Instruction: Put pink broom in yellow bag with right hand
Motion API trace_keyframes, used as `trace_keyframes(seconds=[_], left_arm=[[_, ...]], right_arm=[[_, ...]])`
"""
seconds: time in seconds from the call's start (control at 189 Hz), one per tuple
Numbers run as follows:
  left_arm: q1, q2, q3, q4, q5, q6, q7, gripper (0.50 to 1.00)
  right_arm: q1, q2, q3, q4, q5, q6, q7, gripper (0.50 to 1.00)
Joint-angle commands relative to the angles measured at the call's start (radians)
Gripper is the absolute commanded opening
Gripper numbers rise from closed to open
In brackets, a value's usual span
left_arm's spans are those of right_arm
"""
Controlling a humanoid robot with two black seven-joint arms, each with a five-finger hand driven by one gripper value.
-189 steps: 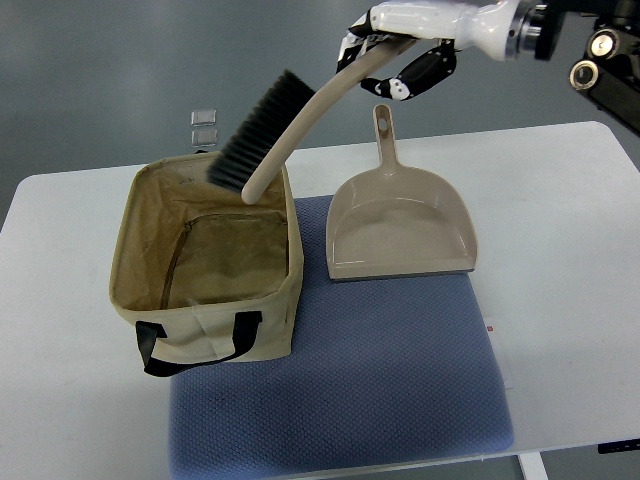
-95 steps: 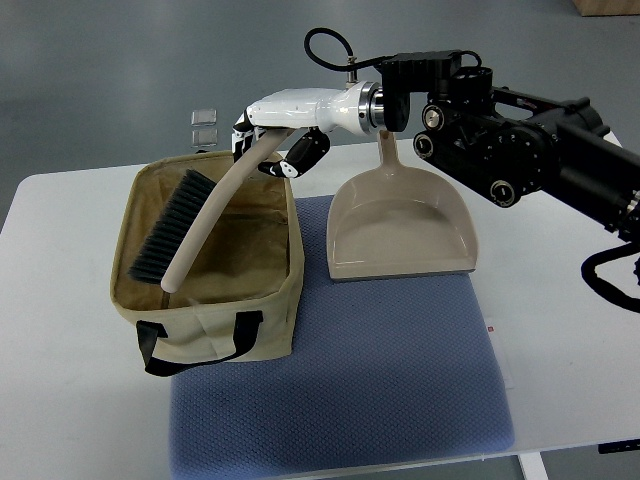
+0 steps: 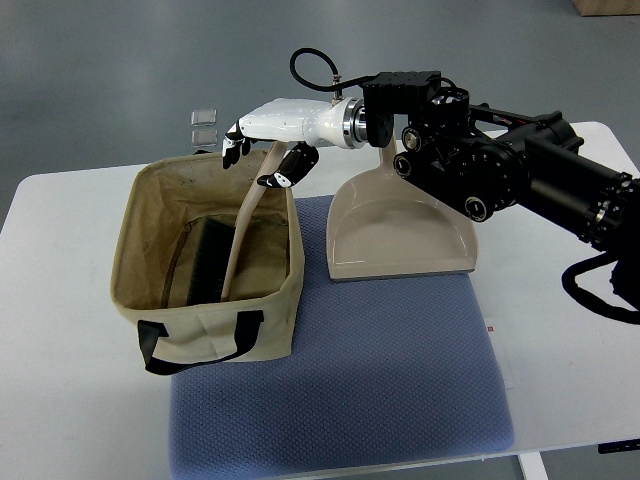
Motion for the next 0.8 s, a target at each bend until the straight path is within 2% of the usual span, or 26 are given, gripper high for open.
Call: trace_keyframes(seconds=[0.0,0.042,0.079,0.158,0.274,0.501,0.734,0.797], left_arm=[[0.000,0.000,0.000,0.000,0.000,0.000,0.000,1.000],[0.000,0.000,0.000,0.000,0.000,0.000,0.000,1.000],[0.000,0.000,0.000,0.000,0.000,0.000,0.000,1.000],[0.000,0.000,0.000,0.000,0.000,0.000,0.000,1.000],[0.000,0.000,0.000,0.000,0.000,0.000,0.000,1.000],[0.002,0.000,0.000,0.000,0.000,0.000,0.000,1.000],[0.000,0.000,0.000,0.000,0.000,0.000,0.000,1.000],[0.000,0.000,0.000,0.000,0.000,0.000,0.000,1.000]], right_arm=[[-0.001,-0.005,0.003,0.003,0.006,-0.003,0.001,0.754],[0.001,-0.005,0.007,0.006,0.009,-0.003,0.001,0.760],[0.001,-0.010,0.011,0.009,0.012,-0.004,0.001,0.795],[0.002,-0.019,0.017,0.012,0.017,-0.004,0.001,0.825],[0.002,-0.040,0.054,0.014,0.030,-0.003,0.004,0.858],[-0.024,-0.136,0.218,0.012,0.147,-0.006,0.007,0.860],[-0.226,-0.289,0.439,0.002,0.464,-0.061,0.010,0.862],[-0.294,-0.309,0.462,-0.008,0.550,-0.091,0.013,0.885]])
